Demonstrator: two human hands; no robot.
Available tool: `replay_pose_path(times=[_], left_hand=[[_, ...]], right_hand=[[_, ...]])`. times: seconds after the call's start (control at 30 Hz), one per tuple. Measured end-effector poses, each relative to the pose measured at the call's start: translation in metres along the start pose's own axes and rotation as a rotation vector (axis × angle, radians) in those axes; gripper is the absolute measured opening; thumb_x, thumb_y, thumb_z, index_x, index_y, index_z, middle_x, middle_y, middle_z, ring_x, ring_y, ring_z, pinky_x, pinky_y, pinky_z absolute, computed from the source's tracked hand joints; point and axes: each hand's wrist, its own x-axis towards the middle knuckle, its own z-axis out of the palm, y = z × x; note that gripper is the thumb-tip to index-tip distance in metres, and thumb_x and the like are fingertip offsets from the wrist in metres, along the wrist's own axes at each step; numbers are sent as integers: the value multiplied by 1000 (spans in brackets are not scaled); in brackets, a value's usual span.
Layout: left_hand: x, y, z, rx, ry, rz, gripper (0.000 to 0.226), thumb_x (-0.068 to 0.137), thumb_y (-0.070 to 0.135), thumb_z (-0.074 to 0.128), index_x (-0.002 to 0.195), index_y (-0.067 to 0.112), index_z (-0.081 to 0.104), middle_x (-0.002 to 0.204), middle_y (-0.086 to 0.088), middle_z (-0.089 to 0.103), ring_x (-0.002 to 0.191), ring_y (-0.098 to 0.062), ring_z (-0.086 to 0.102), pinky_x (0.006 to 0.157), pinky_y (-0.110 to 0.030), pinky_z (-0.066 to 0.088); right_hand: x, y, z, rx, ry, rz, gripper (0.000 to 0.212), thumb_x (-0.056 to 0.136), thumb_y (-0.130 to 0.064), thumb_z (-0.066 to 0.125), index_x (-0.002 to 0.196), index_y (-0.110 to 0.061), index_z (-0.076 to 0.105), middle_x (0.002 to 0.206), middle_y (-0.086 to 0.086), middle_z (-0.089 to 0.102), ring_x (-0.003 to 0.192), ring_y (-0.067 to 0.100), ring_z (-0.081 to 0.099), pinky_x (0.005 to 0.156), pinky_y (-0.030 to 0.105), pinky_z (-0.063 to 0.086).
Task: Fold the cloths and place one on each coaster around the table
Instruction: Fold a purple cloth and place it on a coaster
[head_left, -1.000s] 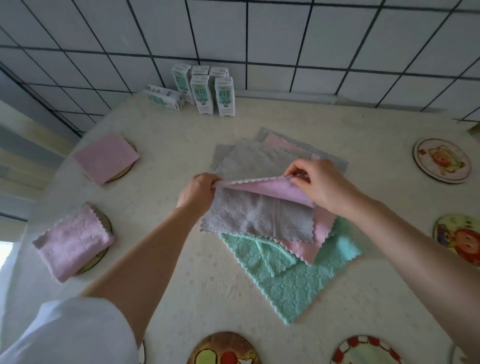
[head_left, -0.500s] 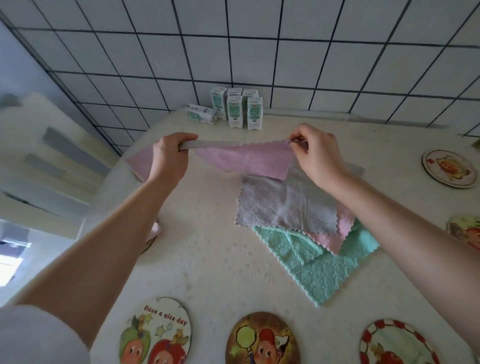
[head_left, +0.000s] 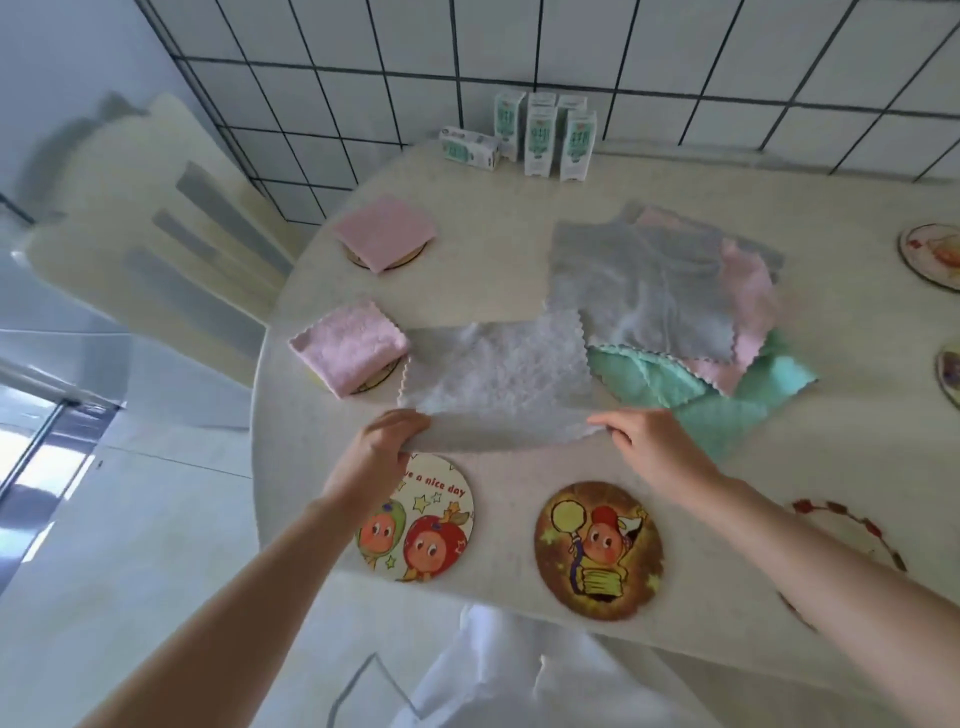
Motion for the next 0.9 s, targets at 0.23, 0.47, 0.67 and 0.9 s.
replay_pose_path(times=[0.23, 0.47, 0.67, 0.9], left_hand=[[-89, 3, 22, -48, -142, 7, 41, 66, -12, 75, 104, 5, 72, 105, -14, 71, 97, -27, 69, 91, -40, 52], [-115, 9, 7, -179, -282, -193, 35, 78, -5, 67, 102, 19, 74, 86, 8, 71, 74, -7, 63, 69, -15, 50], [-70, 0, -5, -351, -217, -545, 18, 81, 4, 69, 92, 17, 74, 74, 9, 66, 66, -4, 61, 57, -4, 44], [-2, -18, 3, -726, -14, -923, 15, 83, 7, 69, 97, 4, 71, 86, -11, 72, 80, -29, 69, 78, -41, 58]], right_hand=[[-74, 2, 46, -31, -127, 45, 31, 88, 2, 57, 112, -14, 68, 112, 1, 69, 102, 13, 66, 98, 21, 45], [-109, -4, 50, -18, -238, 105, 26, 87, -5, 59, 100, -24, 71, 92, -17, 68, 76, -11, 58, 73, 10, 47], [-67, 3, 36, 219, -24, 301, 15, 80, -7, 71, 91, -17, 72, 82, -9, 70, 78, 2, 64, 71, 15, 50], [13, 19, 30, 496, 154, 530, 9, 80, -16, 73, 87, -16, 69, 79, -2, 70, 76, 16, 67, 73, 32, 56]])
